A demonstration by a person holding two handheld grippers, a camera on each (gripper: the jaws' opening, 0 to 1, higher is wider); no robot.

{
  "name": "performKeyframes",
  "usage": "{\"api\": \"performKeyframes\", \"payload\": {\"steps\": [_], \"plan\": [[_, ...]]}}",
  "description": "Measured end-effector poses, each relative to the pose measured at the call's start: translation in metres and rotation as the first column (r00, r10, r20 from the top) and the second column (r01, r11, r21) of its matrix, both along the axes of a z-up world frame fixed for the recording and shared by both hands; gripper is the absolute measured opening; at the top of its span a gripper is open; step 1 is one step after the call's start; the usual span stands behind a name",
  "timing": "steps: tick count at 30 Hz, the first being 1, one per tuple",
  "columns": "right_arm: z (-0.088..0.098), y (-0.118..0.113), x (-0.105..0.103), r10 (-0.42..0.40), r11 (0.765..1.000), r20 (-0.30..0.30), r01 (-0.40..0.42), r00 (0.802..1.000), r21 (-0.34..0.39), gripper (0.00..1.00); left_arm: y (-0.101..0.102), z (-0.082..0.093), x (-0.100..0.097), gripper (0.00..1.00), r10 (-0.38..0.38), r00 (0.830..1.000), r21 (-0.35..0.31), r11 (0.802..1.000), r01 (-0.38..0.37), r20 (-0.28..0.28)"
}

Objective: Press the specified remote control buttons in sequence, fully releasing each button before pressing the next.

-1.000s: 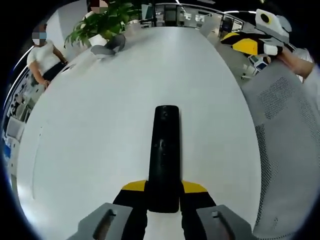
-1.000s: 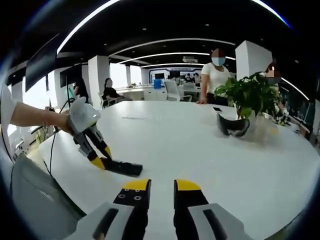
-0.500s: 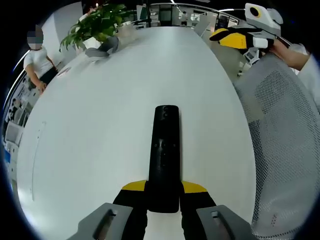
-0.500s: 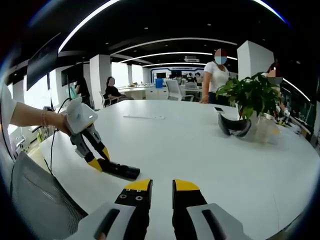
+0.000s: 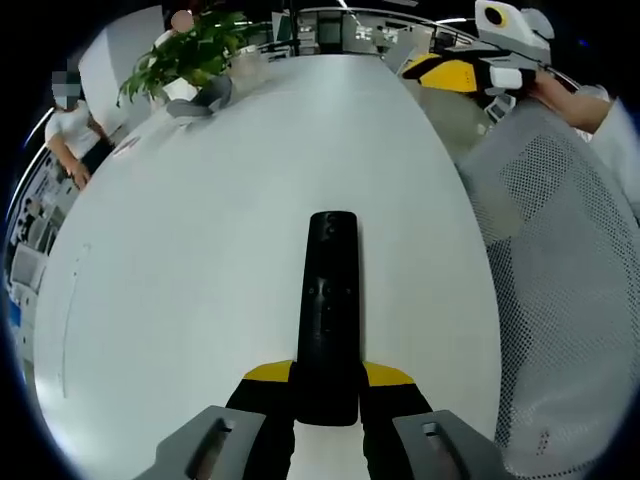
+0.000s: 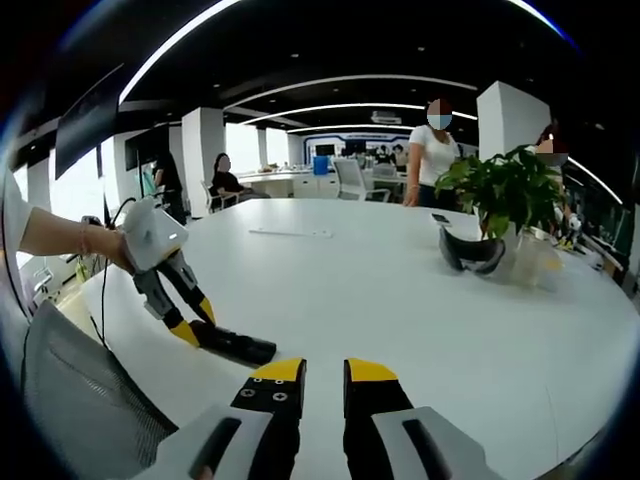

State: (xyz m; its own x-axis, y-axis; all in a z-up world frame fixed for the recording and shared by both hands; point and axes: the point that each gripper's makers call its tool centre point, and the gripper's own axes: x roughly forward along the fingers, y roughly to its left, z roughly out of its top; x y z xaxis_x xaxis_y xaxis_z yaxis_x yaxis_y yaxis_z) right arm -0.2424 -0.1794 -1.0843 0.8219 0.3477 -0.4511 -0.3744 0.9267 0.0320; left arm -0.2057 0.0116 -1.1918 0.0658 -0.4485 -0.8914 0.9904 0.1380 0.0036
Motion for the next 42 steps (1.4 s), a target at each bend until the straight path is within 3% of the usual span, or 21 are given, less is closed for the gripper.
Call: {"api": "performKeyframes", "payload": {"steps": [15,34,42], "plan": [[-0.003,0.001,-0.001,0.008,1.0,-0.01,-0.008,1.0,-0.008,0.12,-0.001,0.0,-0.02,0.23,-0.011,1.0,-0.016,1.0,0.012,0.002],[-0.005,0.004,-0.002,0.024,0.999,-0.023,-0.025,0.999,-0.023,0.11,-0.003,-0.001,-0.038,0.23,-0.045,0.999,0.008,0.999,0.045,0.003],[-0.007,0.007,-0.003,0.039,0.999,-0.027,-0.04,0.999,-0.036,0.11,-0.003,-0.001,-0.045,0.23,-0.022,1.0,0.001,1.0,0.022,0.005]]}}
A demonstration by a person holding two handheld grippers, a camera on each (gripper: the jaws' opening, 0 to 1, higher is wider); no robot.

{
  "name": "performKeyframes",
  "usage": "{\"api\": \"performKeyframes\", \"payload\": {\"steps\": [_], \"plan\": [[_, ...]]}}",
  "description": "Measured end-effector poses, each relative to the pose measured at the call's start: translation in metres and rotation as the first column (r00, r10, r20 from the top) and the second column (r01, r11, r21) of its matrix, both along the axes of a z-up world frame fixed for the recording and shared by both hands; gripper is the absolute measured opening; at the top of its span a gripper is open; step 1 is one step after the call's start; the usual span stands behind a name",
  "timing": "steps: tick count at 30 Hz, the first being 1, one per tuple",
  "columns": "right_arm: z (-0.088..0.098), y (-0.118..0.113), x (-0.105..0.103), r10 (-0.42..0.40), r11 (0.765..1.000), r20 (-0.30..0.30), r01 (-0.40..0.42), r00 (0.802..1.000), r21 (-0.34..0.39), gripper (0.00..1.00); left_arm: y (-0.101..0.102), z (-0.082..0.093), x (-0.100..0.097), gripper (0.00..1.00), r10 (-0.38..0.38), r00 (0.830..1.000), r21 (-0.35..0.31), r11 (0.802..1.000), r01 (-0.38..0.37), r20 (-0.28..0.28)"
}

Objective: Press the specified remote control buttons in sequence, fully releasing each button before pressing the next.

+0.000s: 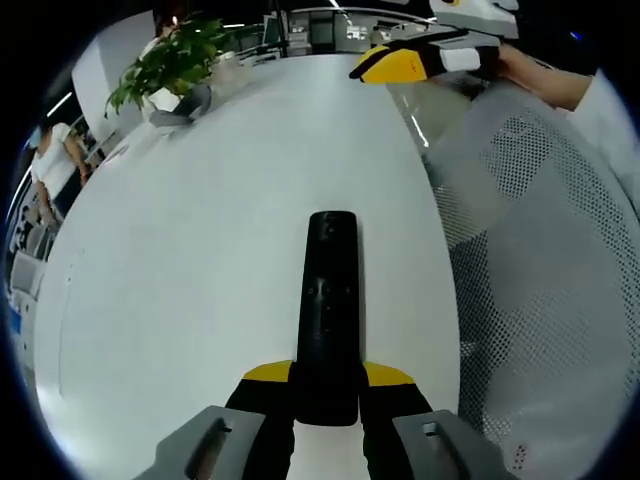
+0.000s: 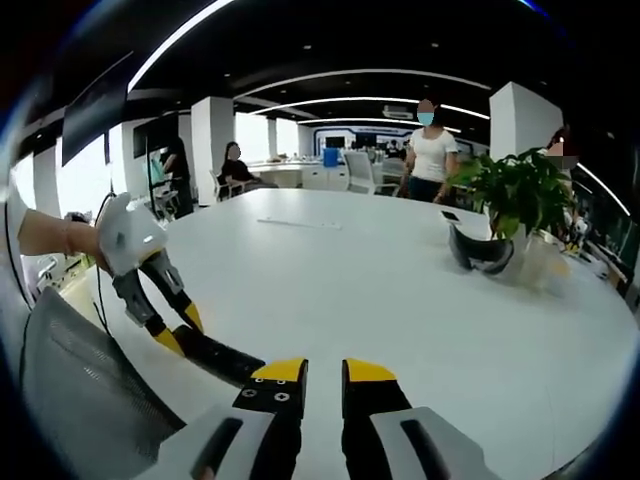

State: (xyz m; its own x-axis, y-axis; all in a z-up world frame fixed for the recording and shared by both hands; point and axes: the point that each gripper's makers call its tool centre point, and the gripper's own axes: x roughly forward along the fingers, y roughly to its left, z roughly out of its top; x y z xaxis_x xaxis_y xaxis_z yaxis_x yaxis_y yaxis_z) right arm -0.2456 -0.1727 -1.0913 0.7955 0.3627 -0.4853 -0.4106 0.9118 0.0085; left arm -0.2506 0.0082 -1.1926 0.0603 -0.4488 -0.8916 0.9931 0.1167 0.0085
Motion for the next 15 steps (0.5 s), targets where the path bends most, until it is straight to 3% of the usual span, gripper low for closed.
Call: {"api": "performKeyframes", "payload": {"steps": [8,15], "plan": [[-0.003,0.001,-0.001,0.027,0.997,-0.001,-0.027,1.0,-0.065,0.11,0.0,0.0,-0.01,0.23,-0.017,1.0,-0.009,1.0,0.017,0.004],[-0.016,0.014,-0.008,0.14,0.97,-0.051,-0.148,0.989,-0.196,0.1,-0.002,0.0,-0.021,0.23,-0.037,0.999,-0.007,0.999,0.037,0.008]]}}
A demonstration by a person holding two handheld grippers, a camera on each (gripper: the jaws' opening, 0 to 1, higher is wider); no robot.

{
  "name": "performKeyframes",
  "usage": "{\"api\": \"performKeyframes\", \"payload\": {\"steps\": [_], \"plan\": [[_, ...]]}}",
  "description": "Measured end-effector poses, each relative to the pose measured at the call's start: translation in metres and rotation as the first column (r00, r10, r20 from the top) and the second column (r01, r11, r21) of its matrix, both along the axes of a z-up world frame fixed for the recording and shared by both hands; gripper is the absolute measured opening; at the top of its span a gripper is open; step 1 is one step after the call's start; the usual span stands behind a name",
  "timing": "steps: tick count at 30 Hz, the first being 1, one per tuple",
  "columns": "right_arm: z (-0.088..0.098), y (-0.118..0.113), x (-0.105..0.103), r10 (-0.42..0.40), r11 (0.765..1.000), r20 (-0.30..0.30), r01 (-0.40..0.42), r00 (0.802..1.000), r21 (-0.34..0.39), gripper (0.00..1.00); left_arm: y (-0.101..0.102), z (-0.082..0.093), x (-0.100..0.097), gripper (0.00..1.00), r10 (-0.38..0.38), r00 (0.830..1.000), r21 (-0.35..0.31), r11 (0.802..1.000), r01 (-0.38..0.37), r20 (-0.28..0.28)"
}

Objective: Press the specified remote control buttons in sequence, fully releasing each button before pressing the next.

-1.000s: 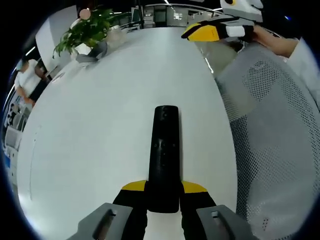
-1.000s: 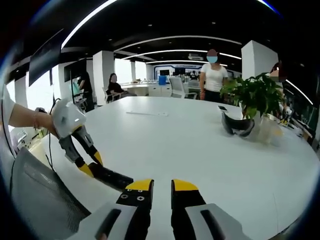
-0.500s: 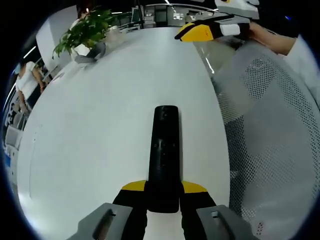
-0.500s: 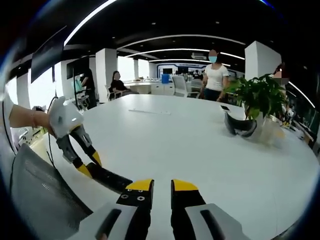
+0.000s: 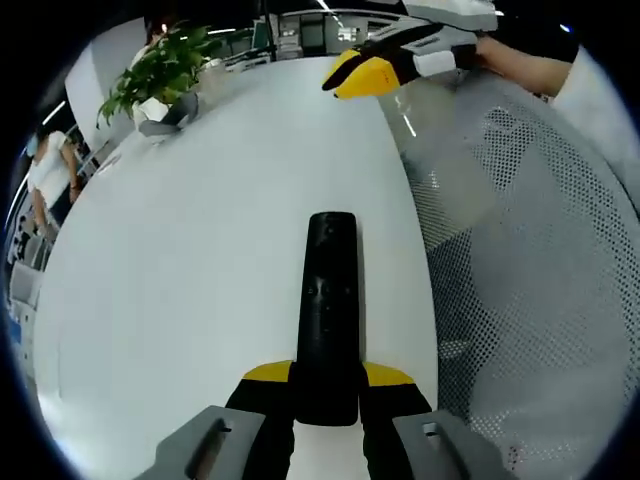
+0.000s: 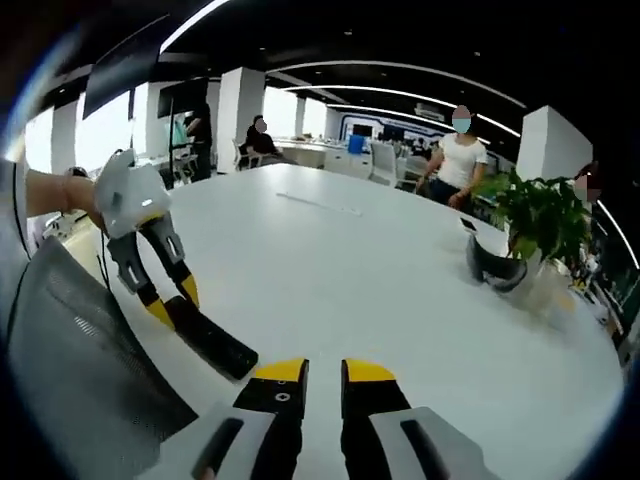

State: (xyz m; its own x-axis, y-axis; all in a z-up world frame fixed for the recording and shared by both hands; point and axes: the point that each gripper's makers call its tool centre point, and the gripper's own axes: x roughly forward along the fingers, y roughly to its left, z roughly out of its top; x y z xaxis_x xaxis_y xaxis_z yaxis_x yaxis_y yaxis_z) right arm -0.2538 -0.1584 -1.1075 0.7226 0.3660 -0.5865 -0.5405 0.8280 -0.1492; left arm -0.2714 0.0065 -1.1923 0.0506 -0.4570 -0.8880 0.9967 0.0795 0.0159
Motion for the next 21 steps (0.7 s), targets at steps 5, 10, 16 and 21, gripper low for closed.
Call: {"api": "performKeyframes", "payload": {"steps": [5,10,16,21], "plan": [[-0.011,0.011,-0.006,0.086,0.994,-0.031,-0.088,0.996,-0.067,0.08,0.0,0.0,-0.005,0.23,-0.02,1.0,-0.009,1.0,0.02,-0.003],[-0.014,0.014,-0.011,0.103,0.994,-0.076,-0.106,0.992,-0.035,0.06,0.001,0.0,-0.006,0.23,-0.004,1.0,-0.03,1.0,0.004,-0.004],[-0.017,0.039,-0.024,0.233,0.967,-0.119,-0.243,0.965,-0.08,0.02,0.002,0.0,-0.008,0.24,0.01,1.0,-0.073,0.997,-0.01,-0.002],[-0.023,0.057,-0.024,0.32,0.94,-0.181,-0.335,0.93,-0.059,0.0,0.0,0.0,-0.008,0.24,0.018,1.0,-0.098,0.995,-0.019,-0.008]]}}
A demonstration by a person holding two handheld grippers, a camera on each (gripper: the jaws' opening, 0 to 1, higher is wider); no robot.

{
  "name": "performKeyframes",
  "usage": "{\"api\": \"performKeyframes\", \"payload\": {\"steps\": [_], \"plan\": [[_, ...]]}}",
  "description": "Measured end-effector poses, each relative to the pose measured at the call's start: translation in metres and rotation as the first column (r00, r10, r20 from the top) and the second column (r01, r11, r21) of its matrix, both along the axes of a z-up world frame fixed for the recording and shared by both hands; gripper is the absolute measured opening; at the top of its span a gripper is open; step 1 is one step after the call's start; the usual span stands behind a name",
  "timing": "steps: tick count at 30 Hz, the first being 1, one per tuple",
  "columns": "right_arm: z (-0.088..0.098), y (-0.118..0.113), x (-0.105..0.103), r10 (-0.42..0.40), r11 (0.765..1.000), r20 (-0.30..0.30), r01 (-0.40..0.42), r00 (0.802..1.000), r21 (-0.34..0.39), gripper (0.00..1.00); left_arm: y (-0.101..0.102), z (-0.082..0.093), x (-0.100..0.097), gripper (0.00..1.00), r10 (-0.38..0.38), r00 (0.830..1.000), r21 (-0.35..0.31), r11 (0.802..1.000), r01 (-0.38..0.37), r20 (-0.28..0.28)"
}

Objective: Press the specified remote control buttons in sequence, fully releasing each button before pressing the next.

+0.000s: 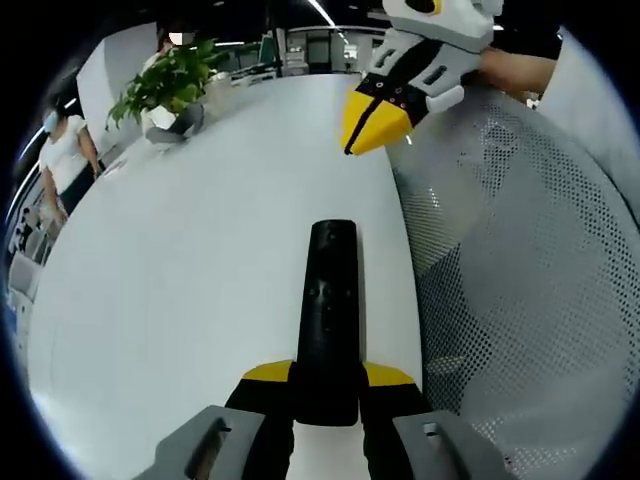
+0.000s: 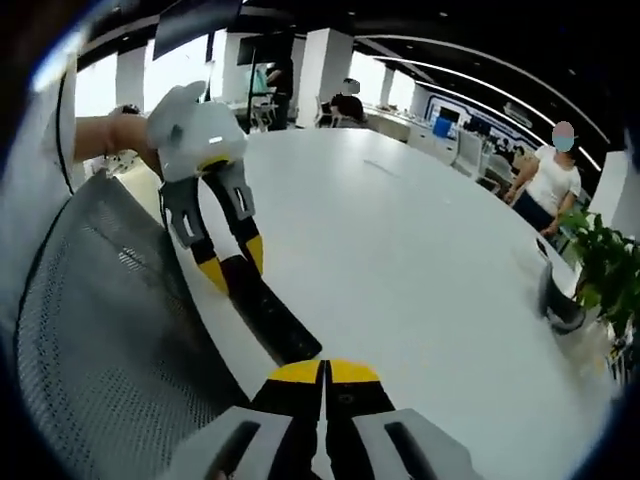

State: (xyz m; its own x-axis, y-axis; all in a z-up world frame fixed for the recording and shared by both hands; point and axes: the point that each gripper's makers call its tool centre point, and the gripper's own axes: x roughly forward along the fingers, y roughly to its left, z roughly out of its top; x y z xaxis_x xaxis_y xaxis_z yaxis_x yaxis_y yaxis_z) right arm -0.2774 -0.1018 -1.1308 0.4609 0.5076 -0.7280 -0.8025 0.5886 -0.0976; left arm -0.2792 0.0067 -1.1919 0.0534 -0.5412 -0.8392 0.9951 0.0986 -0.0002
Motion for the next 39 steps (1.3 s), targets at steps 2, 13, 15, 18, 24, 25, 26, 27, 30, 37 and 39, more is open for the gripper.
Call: {"api": "performKeyframes", "payload": {"steps": [2,13,15,18,24,25,26,27,30,37,39], "plan": [[-0.001,0.008,0.003,0.019,1.0,-0.029,-0.019,0.999,0.022,0.0,-0.001,0.0,0.0,0.24,0.0,1.0,0.001,1.0,0.0,0.0],[-0.035,0.012,0.005,0.162,0.979,-0.221,-0.186,0.962,-0.088,0.0,-0.001,0.0,0.0,0.24,0.01,1.0,-0.051,0.999,-0.01,0.0],[-0.043,0.015,0.004,0.201,0.966,-0.255,-0.235,0.946,-0.107,0.0,-0.001,0.0,-0.001,0.24,0.01,1.0,-0.054,0.998,-0.01,0.001],[-0.049,0.022,0.005,0.24,0.951,-0.275,-0.281,0.931,-0.125,0.0,0.0,0.0,-0.001,0.24,0.018,1.0,-0.076,0.997,-0.018,0.0],[-0.053,0.016,0.007,0.294,0.901,-0.291,-0.366,0.91,-0.234,0.0,0.0,0.001,-0.002,0.24,0.027,1.0,-0.12,0.992,-0.027,0.002],[-0.054,0.016,0.006,0.299,0.896,-0.296,-0.374,0.907,-0.241,0.0,0.0,0.001,-0.002,0.24,0.032,0.999,-0.127,0.991,-0.032,0.0],[-0.053,0.016,0.004,0.304,0.889,-0.303,-0.383,0.903,-0.25,0.0,0.0,0.001,-0.002,0.24,0.033,0.999,-0.134,0.99,-0.033,0.0],[-0.054,0.017,0.004,0.312,0.884,-0.304,-0.392,0.9,-0.254,0.0,0.0,0.002,-0.001,0.24,0.034,0.999,-0.141,0.989,-0.033,0.0],[-0.054,0.017,0.005,0.365,0.839,-0.289,-0.447,0.885,-0.31,0.0,0.0,0.002,-0.001,0.24,0.047,0.999,-0.178,0.983,-0.047,-0.004],[-0.055,0.018,0.003,0.437,0.767,-0.213,-0.486,0.874,-0.419,0.0,-0.006,0.006,0.001,0.26,0.109,0.992,-0.308,0.943,-0.125,-0.067],[-0.054,0.018,0.004,0.418,0.783,-0.204,-0.465,0.885,-0.413,0.0,-0.008,0.005,0.0,0.25,0.089,0.995,-0.29,0.952,-0.098,-0.043]]}}
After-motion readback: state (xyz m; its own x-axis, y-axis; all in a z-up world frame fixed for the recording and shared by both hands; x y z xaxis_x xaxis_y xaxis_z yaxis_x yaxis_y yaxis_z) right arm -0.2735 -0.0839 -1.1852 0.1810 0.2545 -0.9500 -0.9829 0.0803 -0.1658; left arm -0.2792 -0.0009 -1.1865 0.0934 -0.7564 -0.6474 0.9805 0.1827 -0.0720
